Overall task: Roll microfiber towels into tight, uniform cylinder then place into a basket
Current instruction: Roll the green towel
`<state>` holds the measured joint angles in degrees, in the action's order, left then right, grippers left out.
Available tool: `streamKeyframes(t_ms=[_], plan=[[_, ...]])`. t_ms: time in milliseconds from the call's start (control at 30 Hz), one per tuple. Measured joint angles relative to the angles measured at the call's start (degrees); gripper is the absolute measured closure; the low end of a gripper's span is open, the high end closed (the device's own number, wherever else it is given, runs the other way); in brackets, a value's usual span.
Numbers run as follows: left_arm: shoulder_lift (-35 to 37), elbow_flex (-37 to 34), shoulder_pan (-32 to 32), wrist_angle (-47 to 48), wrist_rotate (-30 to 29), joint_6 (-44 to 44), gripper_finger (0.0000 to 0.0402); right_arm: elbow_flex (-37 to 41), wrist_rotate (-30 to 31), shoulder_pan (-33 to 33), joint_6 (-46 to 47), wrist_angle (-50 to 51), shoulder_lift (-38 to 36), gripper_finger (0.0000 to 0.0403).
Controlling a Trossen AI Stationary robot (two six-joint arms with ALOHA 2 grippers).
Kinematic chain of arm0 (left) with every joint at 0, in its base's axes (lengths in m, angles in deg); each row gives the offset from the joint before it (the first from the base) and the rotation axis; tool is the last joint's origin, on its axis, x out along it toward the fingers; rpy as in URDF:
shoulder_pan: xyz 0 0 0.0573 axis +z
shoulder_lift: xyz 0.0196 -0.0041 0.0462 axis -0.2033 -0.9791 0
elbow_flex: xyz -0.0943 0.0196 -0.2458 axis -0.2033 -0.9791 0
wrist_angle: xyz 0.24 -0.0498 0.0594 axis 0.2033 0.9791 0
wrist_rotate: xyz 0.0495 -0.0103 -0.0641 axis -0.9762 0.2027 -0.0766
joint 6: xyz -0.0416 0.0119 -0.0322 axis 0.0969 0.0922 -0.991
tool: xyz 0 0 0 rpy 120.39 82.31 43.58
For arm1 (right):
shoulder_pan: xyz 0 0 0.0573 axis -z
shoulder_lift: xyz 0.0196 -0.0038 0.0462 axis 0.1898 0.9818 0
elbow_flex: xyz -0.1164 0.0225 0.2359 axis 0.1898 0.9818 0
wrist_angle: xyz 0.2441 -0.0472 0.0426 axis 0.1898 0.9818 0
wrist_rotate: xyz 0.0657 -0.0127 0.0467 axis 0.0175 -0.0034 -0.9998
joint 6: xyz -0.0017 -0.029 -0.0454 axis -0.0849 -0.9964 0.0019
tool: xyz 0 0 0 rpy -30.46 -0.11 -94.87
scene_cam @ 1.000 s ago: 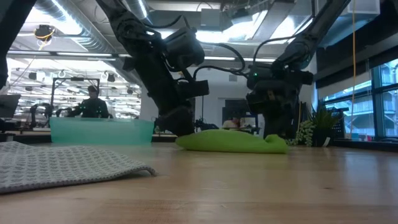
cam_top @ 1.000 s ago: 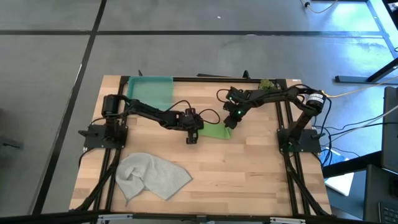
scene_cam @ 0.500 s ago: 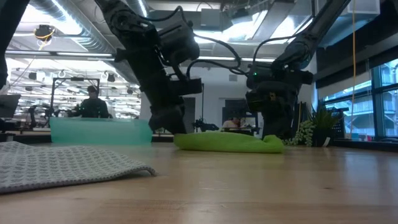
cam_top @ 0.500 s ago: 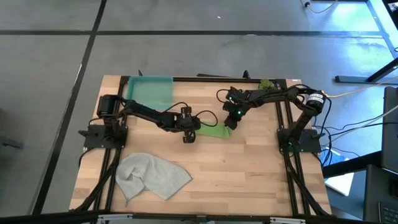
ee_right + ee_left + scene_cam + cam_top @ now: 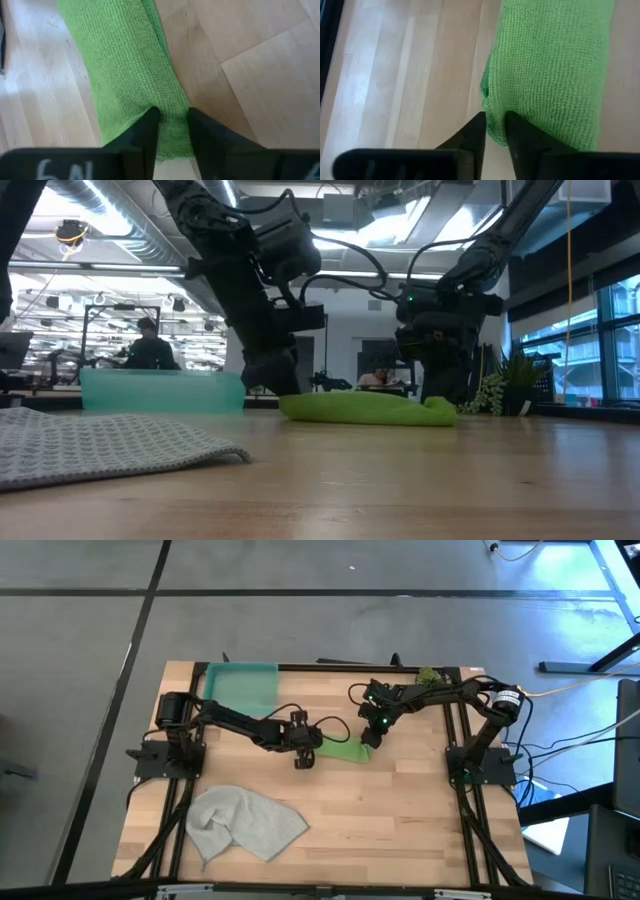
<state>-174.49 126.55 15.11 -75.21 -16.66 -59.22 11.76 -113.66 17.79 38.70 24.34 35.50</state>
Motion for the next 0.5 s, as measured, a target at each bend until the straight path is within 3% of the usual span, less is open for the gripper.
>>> streamKeyframes(t_ms=[233,500], plan=[[1.2,0.0,0.0,-0.1,-0.4,-0.3,0.0305,0.0,0.7,0.0,1.1,0.0,0.0,0.0256],[7.3,0.1,0.1,-0.3,-0.4,0.4,0.0306,0.0,2.3,-0.1,1.5,-0.1,0.0,0.0249]])
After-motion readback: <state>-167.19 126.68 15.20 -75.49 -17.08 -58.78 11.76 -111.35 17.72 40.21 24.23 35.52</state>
